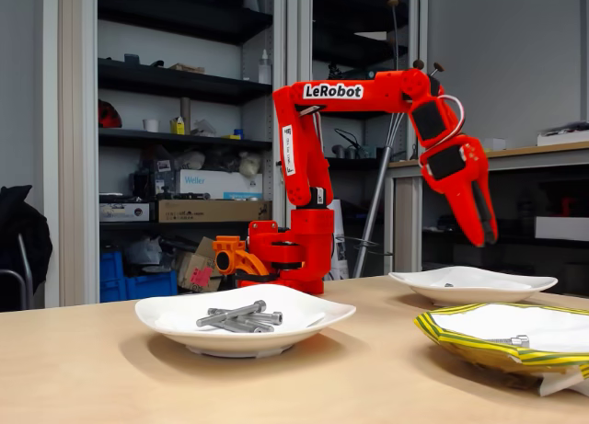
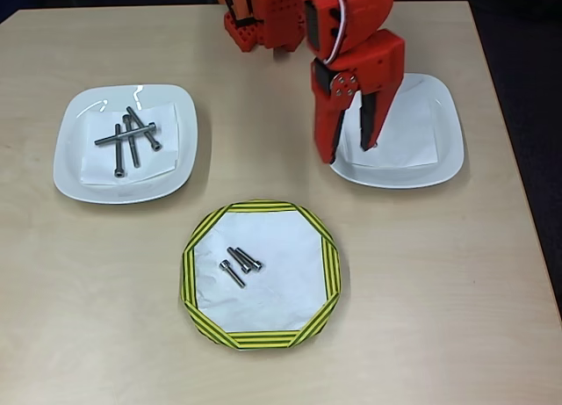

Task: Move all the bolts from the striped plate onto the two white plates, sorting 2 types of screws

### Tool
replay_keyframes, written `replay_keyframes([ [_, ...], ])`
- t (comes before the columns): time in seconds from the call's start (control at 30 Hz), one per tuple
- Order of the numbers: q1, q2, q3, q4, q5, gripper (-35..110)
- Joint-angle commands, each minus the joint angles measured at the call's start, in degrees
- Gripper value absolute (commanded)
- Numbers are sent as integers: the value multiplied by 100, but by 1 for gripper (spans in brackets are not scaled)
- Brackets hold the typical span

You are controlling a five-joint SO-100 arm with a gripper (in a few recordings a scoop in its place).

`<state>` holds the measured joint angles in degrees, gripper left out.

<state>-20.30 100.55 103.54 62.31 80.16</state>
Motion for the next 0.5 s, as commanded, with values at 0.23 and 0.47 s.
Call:
replay_keyframes([
  [0.23,1758,-2426,-2628,-44,-3472,15],
  [0.47,1802,-3586,-3621,158,-3375,15],
])
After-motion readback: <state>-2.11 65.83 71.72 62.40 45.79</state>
